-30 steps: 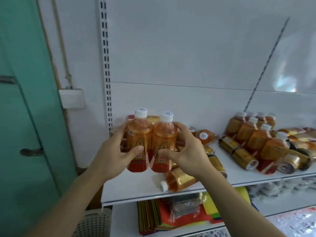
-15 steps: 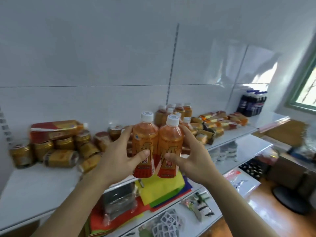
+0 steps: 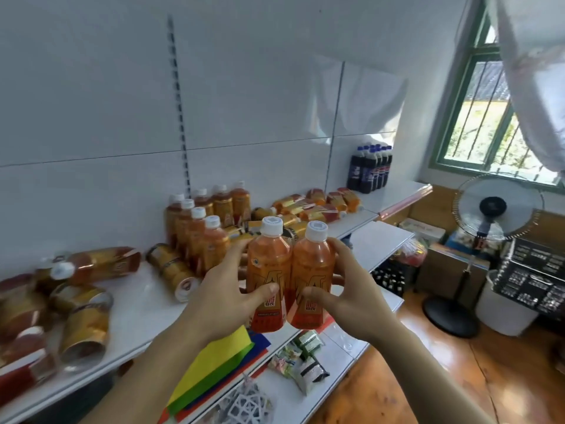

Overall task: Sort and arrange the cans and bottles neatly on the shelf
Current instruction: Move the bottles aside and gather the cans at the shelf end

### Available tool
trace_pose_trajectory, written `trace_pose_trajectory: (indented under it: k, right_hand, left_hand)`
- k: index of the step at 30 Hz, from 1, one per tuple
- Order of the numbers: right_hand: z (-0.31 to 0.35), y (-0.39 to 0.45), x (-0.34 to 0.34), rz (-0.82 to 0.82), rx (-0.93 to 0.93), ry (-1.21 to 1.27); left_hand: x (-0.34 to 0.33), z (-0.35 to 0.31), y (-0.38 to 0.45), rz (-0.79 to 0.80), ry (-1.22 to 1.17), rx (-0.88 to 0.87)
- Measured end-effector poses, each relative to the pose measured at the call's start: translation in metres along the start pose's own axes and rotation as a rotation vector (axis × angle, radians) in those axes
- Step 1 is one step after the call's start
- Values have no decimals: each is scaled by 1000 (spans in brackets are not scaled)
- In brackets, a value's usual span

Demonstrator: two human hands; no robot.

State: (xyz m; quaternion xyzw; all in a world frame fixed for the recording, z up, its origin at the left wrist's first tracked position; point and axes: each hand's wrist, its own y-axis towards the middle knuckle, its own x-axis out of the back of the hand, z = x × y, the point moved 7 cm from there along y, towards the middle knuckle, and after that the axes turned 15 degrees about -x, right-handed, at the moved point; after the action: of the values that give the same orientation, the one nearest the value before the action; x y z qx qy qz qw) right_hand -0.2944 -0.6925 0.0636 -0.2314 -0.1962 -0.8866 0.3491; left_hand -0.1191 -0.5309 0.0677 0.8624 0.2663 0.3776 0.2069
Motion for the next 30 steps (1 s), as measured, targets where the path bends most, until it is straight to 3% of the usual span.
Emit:
trace_pose_trajectory:
  k: [17,22,30]
  right_hand:
    - [-122,179,128,-216,-182,-172]
    - [-159,245,143,-161,-187,-189]
    - [-203,367,146,58,-46,-216]
  left_hand:
    - [-162,78,223,52,-98,5]
    - [-198,111,272,53,-52,30]
    - [-230,162,327,-37,23,151]
